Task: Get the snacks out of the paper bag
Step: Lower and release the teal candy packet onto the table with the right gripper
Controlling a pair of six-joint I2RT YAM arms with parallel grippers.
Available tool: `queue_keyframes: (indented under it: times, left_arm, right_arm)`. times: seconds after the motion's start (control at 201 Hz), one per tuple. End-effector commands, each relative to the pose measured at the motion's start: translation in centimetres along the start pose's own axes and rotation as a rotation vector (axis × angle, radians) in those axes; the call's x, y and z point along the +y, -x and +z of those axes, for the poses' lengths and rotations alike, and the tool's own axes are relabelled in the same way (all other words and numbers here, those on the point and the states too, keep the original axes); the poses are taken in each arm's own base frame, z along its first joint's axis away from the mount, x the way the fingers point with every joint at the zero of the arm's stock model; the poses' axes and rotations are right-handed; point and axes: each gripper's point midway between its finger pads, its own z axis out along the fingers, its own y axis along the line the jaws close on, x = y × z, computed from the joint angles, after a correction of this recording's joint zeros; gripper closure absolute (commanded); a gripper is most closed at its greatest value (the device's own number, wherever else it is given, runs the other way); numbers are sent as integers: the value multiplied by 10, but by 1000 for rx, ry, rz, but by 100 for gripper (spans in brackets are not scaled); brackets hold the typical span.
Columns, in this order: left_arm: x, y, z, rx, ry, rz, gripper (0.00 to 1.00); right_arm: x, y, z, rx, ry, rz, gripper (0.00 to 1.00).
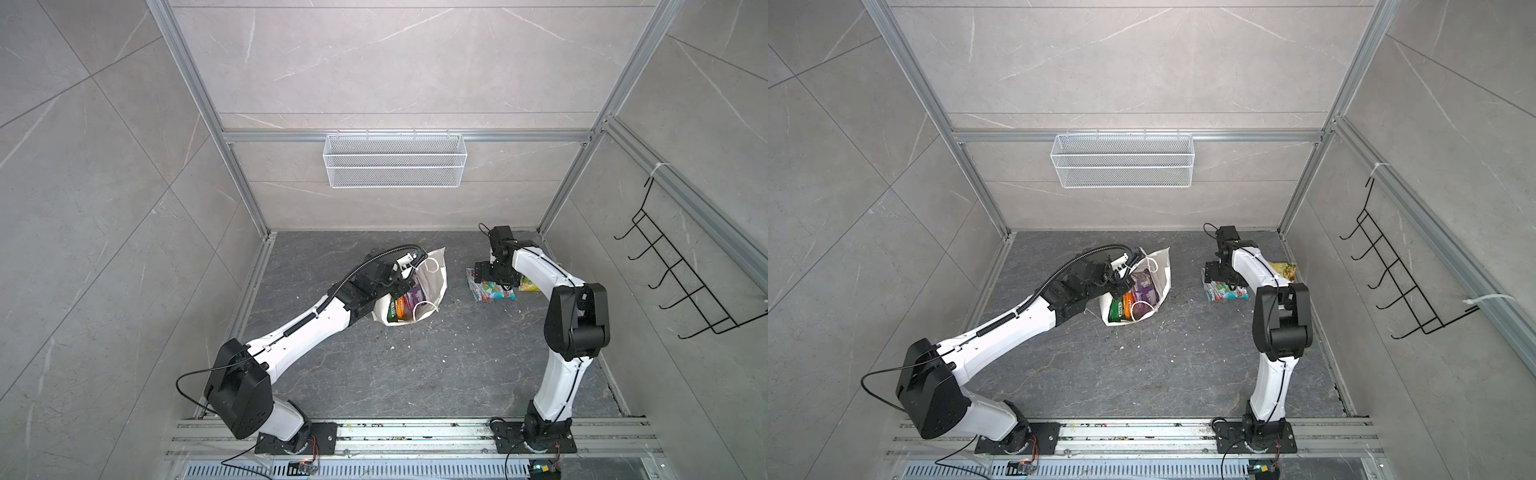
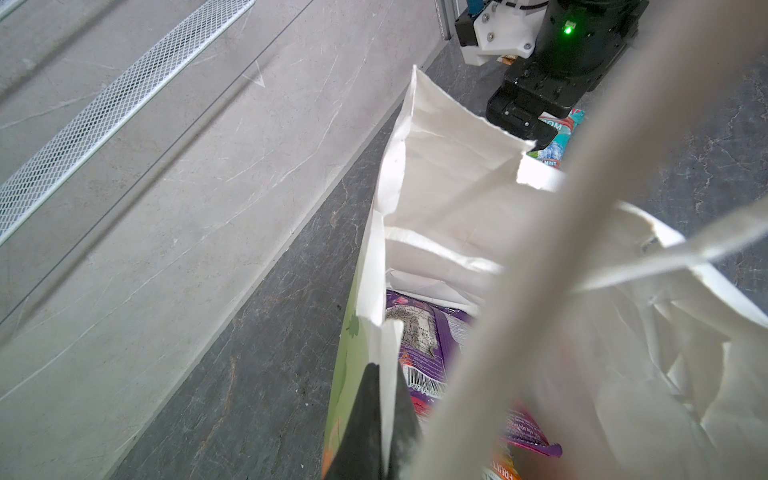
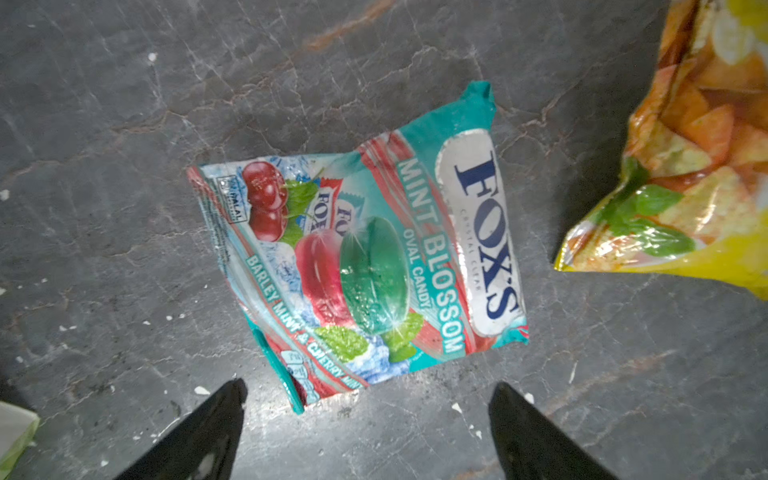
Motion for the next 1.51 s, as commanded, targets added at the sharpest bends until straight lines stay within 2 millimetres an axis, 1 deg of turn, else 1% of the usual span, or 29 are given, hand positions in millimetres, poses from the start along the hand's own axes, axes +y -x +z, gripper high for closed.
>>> queue_keyframes:
  times: [0.0, 0.119, 0.403, 0.448, 0.687, 0.821, 0.881, 0.946, 1.055, 1.19, 1.294, 1.389, 1.448, 1.503]
  left_arm:
    - [5, 24, 1, -71, 0, 5, 100]
    - [5, 23, 2, -72, 0, 5, 100]
    - [4, 23, 4, -66, -5, 5, 100]
    - [3, 22, 5, -66, -8, 5, 100]
    - [4, 20, 3, -59, -3, 3, 100]
    - [3, 17, 3, -52, -2, 1, 100]
    - [3, 17, 3, -51, -2, -1, 100]
    - [3, 17, 3, -50, 0, -2, 100]
    - [3, 16, 4, -51, -2, -5, 100]
    - [3, 16, 4, -52, -1, -5, 100]
    - [3, 16, 3, -52, 2, -6, 100]
    - [3, 15, 2, -50, 1, -4, 100]
    - [3, 14, 2, -49, 1, -4, 100]
    - [2, 13, 2, -46, 2, -5, 100]
  right_arm:
    - [6, -2, 15, 10, -14, -26, 11]
    - [8, -5, 26, 31, -13, -21, 14]
    - [9, -10, 59, 75, -37, -7, 18]
    - [6, -11, 63, 84, -58, -6, 19]
    - [-5, 4, 75, 56, -102, 15, 21]
    - [-10, 12, 81, 63, -94, 66, 22]
    - [-9, 15, 81, 68, -87, 74, 23]
    - [-14, 17, 80, 71, -107, 103, 23]
    - [-17, 21, 81, 82, -95, 164, 24]
    - [-11, 25, 80, 84, -61, 207, 24]
    - [-9, 29, 78, 85, -52, 205, 25]
    - [-11, 33, 67, 63, -56, 198, 24]
    - [-11, 39, 54, 33, -43, 194, 23]
    - [-10, 44, 37, -3, -25, 193, 21]
